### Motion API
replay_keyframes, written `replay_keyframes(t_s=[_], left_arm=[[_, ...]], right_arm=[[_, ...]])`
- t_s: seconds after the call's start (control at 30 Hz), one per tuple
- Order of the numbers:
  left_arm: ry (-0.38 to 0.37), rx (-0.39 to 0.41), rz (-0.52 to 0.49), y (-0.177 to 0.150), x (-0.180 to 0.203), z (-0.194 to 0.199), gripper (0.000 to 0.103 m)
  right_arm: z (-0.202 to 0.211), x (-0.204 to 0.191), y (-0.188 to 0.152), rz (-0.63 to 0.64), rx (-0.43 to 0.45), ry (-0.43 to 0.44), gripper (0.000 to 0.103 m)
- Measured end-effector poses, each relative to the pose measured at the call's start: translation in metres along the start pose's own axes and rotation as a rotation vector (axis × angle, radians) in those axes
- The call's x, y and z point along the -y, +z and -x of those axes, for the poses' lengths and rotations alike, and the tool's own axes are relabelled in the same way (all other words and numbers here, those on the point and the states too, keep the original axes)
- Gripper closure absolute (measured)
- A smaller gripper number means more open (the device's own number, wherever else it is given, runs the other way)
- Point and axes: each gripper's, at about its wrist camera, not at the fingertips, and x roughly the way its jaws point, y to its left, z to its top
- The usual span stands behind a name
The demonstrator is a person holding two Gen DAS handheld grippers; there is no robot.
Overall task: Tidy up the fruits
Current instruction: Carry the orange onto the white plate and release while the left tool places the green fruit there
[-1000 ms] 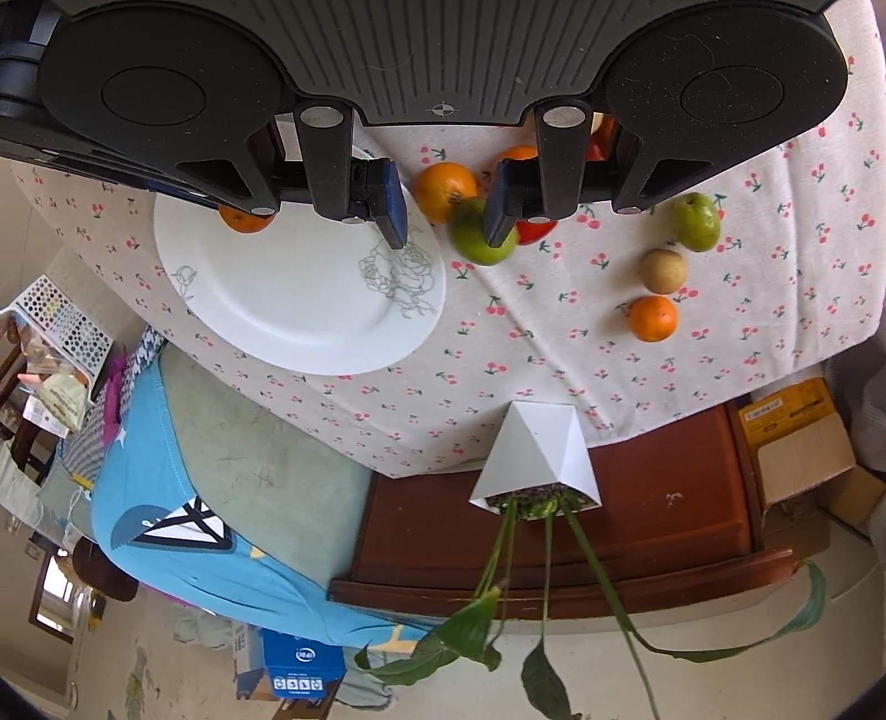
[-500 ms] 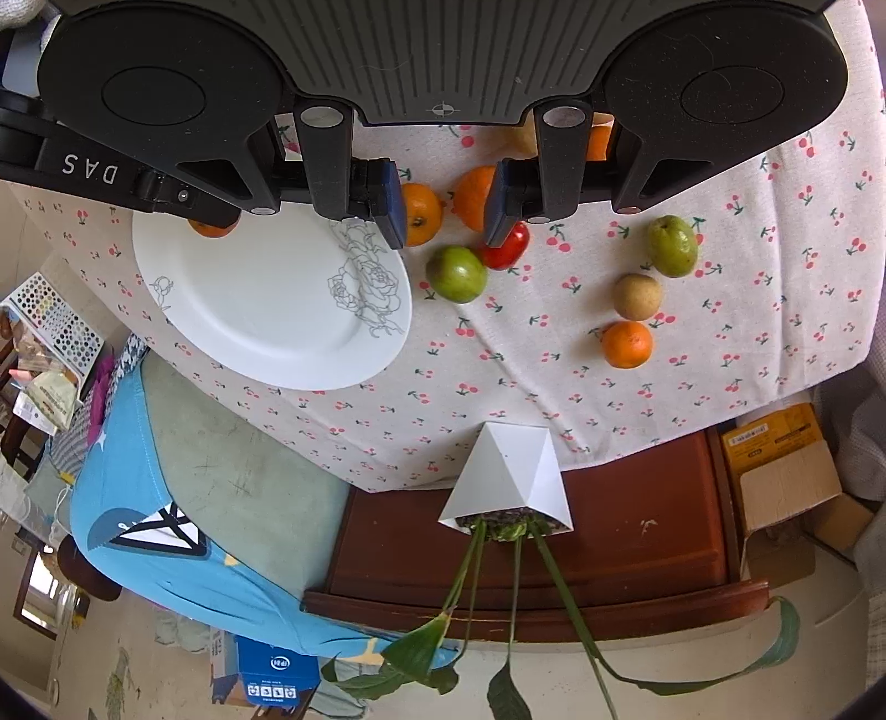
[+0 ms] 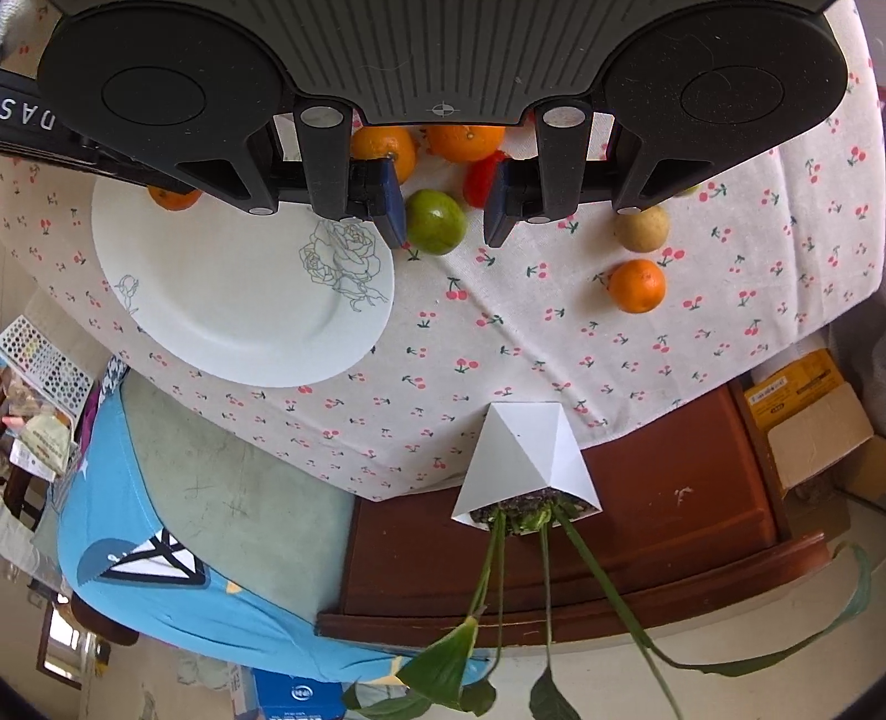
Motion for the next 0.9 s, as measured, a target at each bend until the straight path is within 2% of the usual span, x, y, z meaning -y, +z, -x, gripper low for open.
replay_keyframes(t_s=[0.1,0.27,0.5,0.67,0.77,0.9], left_arm=[[-0.002,-0.034,-0.051,0.002,0.001,-0.011,0.071],[-0.078,-0.053,-0.068,0.001,0.003,-0.020,0.071],[-0.100,-0.034,-0.036,-0.001,-0.002,-0.020,0.075],[-0.056,-0.008,-0.022,-0.001,-0.001,-0.013,0.075],[-0.072,0.017,0.015,0.005,-0.004,-0.006,0.075],[-0.121,0.042,0.016,0.011,0.006,0.001,0.075]], right_arm=[[-0.001,-0.001,0.001,0.000,-0.001,0.004,0.071],[-0.002,0.002,0.002,-0.025,0.000,0.006,0.071],[-0.003,0.005,0.003,-0.043,0.006,0.003,0.069],[-0.003,0.008,0.003,-0.058,0.011,0.002,0.069],[-0.002,0.009,0.004,-0.069,0.014,-0.005,0.069],[-0.002,0.009,0.005,-0.068,0.017,-0.014,0.068]])
